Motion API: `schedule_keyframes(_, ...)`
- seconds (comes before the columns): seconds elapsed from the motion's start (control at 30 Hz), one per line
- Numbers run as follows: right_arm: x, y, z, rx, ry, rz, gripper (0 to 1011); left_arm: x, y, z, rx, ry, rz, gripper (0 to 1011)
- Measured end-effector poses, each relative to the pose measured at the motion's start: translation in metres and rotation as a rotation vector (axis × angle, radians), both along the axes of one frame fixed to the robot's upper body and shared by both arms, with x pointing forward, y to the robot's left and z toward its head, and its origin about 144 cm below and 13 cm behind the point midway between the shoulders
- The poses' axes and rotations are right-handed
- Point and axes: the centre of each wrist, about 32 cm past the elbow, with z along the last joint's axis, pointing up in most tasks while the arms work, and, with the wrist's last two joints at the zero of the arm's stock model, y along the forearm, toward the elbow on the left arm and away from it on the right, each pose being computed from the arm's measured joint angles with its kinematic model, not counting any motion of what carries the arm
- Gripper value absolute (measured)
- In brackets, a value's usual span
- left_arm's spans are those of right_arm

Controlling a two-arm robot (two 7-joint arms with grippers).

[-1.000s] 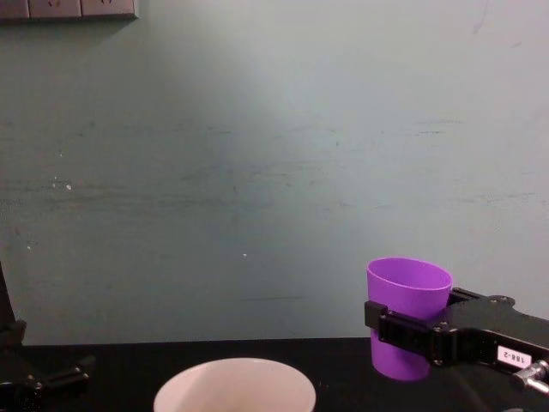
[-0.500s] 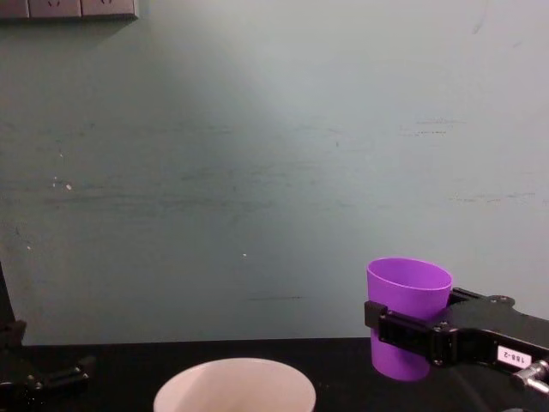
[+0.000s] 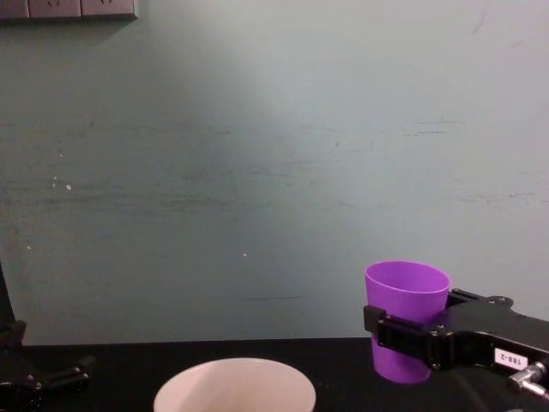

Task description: Pick up the cup and pour the mung beans from the cup into the bowl.

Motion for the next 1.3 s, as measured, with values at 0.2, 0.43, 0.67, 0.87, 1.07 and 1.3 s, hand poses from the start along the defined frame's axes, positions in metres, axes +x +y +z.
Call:
schedule_keyframes(0.2, -0.001, 0.005, 0.007, -0.062, -0.019, -0.031, 724, 0.0, 0.0, 0.0, 0.0, 0.0, 0.0, 1000)
schedule_keyframes(0.43, -0.002, 0.019, 0.021, -0.173, -0.069, -0.037, 724, 0.0, 0.0, 0.0, 0.0, 0.0, 0.0, 1000)
schedule_keyframes(0.67, 0.003, 0.037, 0.037, -0.337, -0.116, -0.042, 724, 0.0, 0.0, 0.0, 0.0, 0.0, 0.0, 1000)
schedule_keyframes(0.87, 0.01, 0.05, 0.047, -0.439, -0.156, -0.042, 724, 0.0, 0.0, 0.0, 0.0, 0.0, 0.0, 1000)
schedule_keyframes(1.07, 0.02, 0.066, 0.057, -0.559, -0.196, -0.016, 724, 0.0, 0.0, 0.0, 0.0, 0.0, 0.0, 1000)
schedule_keyframes(1.3, 0.021, 0.086, 0.063, -0.707, -0.259, 0.002, 724, 0.0, 0.0, 0.0, 0.0, 0.0, 0.0, 1000)
